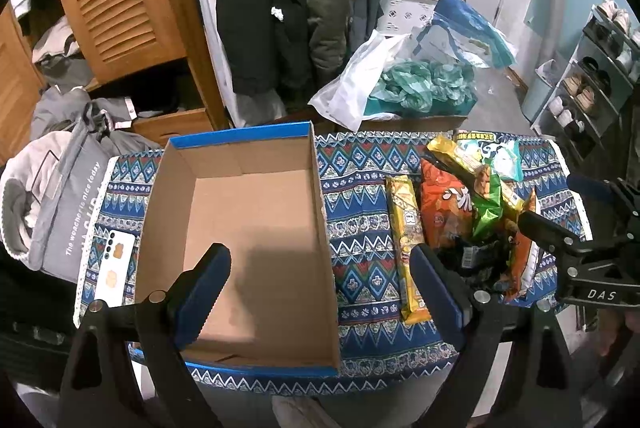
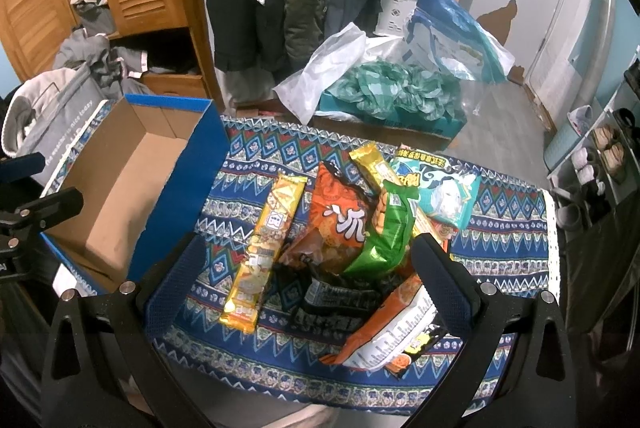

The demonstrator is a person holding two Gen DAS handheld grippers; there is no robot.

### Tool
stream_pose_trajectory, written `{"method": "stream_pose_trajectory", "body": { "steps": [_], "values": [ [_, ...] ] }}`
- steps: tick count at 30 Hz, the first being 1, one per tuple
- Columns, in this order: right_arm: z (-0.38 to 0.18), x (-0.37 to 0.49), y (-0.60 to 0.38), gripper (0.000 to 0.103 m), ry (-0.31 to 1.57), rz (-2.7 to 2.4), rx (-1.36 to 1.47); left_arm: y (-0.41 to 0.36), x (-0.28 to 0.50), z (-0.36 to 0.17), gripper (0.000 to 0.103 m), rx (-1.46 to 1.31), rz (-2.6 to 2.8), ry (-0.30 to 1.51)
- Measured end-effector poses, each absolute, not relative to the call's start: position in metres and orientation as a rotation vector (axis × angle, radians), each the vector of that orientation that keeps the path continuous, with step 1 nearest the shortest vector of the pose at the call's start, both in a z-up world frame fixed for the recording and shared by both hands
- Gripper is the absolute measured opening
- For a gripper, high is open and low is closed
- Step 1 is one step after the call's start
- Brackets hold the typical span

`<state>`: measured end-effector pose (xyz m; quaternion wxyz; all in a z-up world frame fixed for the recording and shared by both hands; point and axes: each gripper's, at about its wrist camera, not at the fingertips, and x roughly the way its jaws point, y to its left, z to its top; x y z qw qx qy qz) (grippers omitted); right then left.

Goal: Organize snacks

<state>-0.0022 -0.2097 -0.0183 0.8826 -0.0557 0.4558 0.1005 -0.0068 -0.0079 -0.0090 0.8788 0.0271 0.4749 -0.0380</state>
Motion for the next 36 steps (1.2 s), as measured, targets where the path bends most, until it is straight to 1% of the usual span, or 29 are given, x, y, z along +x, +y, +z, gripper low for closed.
{"method": "stream_pose_trajectory", "body": {
  "steps": [29,36],
  "values": [
    [-0.023,-0.003,-0.216,0.101,0.966,0.206,-0.114,-0.012,-0.004,-0.010,0.092,0.057,-0.101,1.007],
    [-0.022,0.005,-0.229,0.101,0.978,0.162,-0.096,-0.016,0.009,-0.024,0.092,0.075,-0.086,1.054]
  ]
}}
